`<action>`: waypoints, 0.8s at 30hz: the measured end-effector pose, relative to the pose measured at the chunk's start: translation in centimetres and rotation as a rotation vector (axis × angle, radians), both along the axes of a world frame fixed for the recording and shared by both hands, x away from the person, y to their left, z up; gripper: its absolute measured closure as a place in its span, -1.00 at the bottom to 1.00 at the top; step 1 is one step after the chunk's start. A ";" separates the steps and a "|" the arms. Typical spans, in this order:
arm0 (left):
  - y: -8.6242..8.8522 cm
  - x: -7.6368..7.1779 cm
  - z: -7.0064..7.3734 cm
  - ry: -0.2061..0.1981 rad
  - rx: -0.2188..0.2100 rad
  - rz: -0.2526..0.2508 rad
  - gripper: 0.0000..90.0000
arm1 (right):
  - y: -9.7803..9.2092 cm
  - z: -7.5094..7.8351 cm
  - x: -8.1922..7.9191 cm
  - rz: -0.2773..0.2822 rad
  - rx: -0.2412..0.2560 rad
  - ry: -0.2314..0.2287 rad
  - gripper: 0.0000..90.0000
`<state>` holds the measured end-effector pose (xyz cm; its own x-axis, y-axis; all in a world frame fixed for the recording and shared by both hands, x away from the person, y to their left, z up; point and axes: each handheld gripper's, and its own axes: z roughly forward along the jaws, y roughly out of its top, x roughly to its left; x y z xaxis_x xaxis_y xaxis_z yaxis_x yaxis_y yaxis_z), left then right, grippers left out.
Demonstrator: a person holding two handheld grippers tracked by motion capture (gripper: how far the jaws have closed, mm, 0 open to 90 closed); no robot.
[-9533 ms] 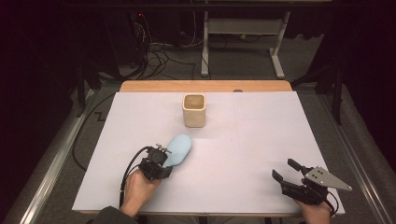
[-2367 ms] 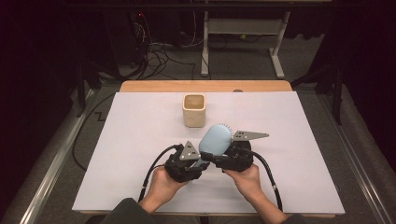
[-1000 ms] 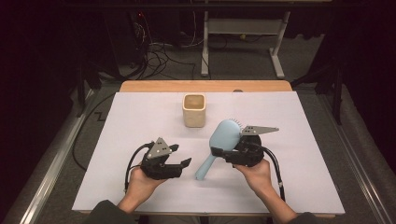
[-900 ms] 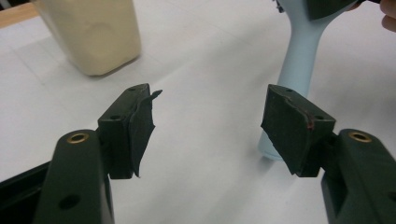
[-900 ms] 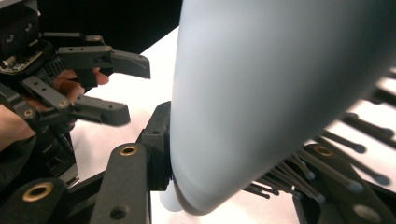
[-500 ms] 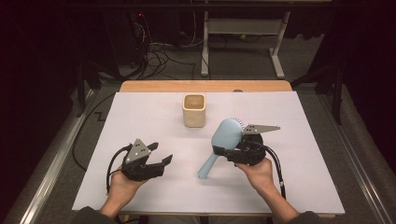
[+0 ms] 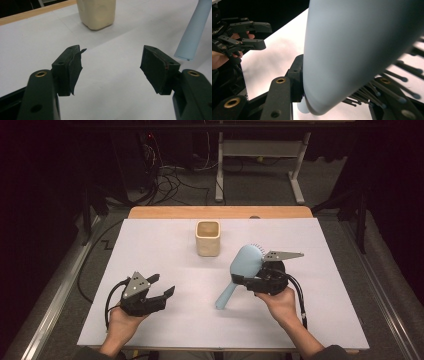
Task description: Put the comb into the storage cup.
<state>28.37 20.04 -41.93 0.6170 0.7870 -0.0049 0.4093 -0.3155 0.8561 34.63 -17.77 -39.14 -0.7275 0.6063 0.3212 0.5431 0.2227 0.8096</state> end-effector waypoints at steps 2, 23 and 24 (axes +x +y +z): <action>0.2 -0.1 -0.1 0.001 -0.001 0.006 -0.25 | -0.2 0.1 0.1 -0.005 -0.003 -0.003 0.20; 2.7 -0.7 -1.9 0.008 -0.031 0.080 -0.23 | -1.2 0.7 1.1 -0.038 -0.007 0.006 0.20; 2.7 -0.7 -1.9 0.008 -0.031 0.080 -0.23 | -1.2 0.7 1.1 -0.038 -0.007 0.006 0.20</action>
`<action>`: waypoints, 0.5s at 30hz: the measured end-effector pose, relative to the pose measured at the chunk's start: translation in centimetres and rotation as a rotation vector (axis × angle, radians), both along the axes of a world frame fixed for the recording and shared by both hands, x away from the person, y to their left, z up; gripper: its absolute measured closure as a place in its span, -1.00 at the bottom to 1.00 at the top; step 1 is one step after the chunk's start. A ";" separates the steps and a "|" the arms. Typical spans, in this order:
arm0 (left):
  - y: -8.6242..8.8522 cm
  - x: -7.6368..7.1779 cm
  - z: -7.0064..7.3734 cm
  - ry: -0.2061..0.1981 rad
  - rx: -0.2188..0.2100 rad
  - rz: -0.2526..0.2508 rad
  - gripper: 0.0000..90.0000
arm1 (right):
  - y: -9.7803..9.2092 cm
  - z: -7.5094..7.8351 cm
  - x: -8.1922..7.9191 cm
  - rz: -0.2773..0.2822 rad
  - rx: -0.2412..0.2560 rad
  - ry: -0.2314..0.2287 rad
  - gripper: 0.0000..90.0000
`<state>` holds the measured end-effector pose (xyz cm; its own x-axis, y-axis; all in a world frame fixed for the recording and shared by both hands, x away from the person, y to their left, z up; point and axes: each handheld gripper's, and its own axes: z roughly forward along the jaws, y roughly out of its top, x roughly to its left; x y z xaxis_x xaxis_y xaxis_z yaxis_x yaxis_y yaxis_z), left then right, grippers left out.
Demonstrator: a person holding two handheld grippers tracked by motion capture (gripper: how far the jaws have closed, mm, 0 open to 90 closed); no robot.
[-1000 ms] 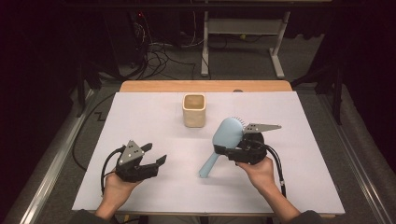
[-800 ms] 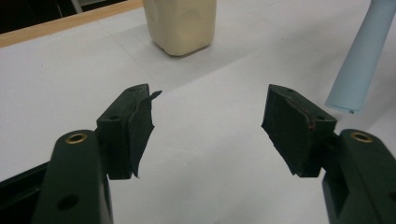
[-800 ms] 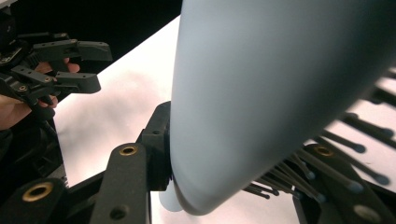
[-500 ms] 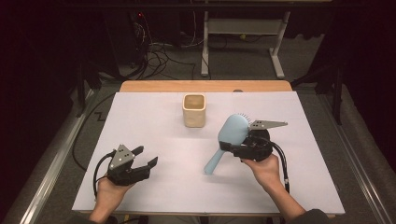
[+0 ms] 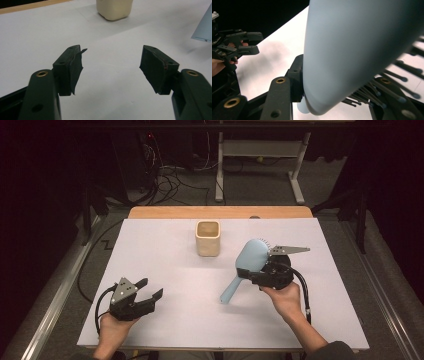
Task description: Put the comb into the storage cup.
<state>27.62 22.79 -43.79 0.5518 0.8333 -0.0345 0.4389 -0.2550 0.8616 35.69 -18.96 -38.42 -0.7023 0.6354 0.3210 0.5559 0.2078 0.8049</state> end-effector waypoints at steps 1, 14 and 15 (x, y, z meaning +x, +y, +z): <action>0.1 0.0 -0.1 0.001 -0.002 0.002 -0.23 | 0.0 0.0 0.1 0.001 -0.005 0.004 0.20; 1.1 -0.2 -1.4 0.007 -0.036 0.031 -0.23 | 0.0 0.6 0.6 -0.010 -0.014 0.003 0.20; 1.1 -0.2 -1.4 0.007 -0.036 0.031 -0.23 | 0.0 0.6 0.6 -0.010 -0.014 0.003 0.20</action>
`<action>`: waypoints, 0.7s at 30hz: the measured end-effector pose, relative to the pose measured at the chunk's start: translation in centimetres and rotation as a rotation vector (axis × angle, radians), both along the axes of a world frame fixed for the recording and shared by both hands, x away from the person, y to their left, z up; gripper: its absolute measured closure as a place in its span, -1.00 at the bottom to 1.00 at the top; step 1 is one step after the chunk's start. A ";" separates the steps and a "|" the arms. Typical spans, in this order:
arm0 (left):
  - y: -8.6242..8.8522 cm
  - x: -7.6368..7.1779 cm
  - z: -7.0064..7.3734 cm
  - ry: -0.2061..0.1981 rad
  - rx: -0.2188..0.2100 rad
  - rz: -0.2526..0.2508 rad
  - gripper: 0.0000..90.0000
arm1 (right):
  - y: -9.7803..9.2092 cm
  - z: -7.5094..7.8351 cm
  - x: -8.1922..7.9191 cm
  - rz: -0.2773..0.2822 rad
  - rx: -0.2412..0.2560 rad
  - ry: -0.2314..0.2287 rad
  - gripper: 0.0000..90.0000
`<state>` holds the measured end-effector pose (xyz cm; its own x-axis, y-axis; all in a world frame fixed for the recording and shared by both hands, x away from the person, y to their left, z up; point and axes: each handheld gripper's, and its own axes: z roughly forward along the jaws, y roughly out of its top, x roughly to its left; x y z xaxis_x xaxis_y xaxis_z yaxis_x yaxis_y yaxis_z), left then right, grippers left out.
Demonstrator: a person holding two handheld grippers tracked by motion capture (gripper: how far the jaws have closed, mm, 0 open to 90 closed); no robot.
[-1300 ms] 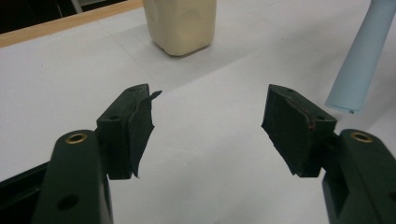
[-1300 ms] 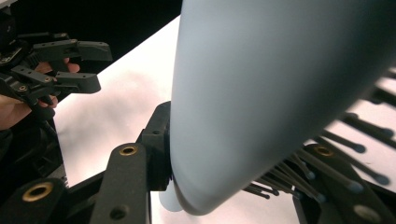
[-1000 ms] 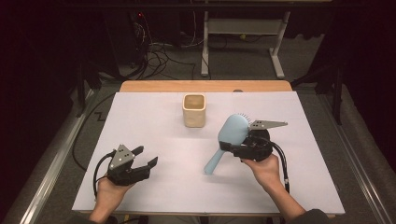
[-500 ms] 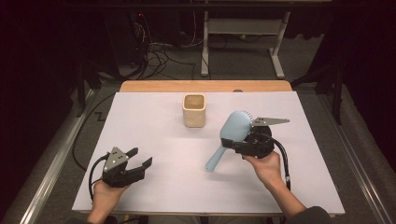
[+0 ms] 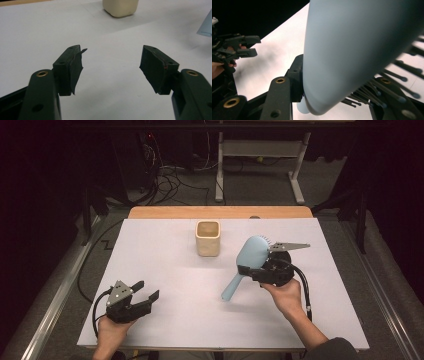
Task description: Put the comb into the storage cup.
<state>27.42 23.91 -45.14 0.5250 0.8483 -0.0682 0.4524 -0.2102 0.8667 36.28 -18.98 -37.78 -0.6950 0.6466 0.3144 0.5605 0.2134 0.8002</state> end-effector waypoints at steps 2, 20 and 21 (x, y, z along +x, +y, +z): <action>0.1 0.0 -0.2 0.005 -0.001 0.002 -0.23 | 0.0 0.1 0.2 0.002 0.006 -0.001 0.20; 0.7 -0.4 -0.8 0.008 -0.027 0.007 -0.22 | 0.3 1.4 2.1 -0.024 0.001 -0.009 0.20; 0.7 -0.4 -0.8 0.009 -0.025 0.006 -0.22 | 0.3 1.7 2.3 -0.026 0.000 -0.013 0.20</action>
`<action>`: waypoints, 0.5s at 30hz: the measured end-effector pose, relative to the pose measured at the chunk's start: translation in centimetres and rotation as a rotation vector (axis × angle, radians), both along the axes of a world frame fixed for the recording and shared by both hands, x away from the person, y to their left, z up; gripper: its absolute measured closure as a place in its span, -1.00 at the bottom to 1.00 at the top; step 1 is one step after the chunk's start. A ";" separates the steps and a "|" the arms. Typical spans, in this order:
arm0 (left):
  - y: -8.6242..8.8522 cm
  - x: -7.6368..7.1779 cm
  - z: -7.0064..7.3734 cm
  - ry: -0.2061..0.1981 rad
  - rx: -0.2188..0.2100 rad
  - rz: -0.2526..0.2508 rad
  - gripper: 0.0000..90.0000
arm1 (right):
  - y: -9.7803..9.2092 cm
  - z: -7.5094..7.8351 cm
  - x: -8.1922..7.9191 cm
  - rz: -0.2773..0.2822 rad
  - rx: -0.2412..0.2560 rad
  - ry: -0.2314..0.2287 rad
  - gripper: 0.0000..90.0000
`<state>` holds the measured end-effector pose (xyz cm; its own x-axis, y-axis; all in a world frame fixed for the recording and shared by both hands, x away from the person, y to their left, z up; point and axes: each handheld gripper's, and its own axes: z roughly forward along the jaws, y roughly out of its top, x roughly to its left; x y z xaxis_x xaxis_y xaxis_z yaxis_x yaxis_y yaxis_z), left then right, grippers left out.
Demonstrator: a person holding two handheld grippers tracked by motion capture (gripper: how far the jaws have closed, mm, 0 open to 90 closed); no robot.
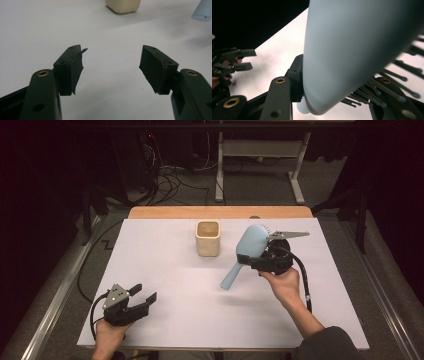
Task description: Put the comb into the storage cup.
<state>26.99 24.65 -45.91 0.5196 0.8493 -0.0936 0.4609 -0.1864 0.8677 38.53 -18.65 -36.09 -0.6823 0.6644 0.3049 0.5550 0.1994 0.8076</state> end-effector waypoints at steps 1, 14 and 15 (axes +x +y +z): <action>0.0 0.0 0.0 0.000 0.000 -0.001 -0.22 | 0.1 0.4 0.3 -0.001 -0.004 0.000 0.20; 0.2 0.1 -0.2 -0.004 0.023 0.016 -0.22 | 0.8 1.4 2.0 -0.018 -0.024 0.000 0.20; 0.1 0.1 -0.2 -0.006 0.024 0.016 -0.22 | 0.8 1.4 2.1 -0.018 -0.024 -0.001 0.20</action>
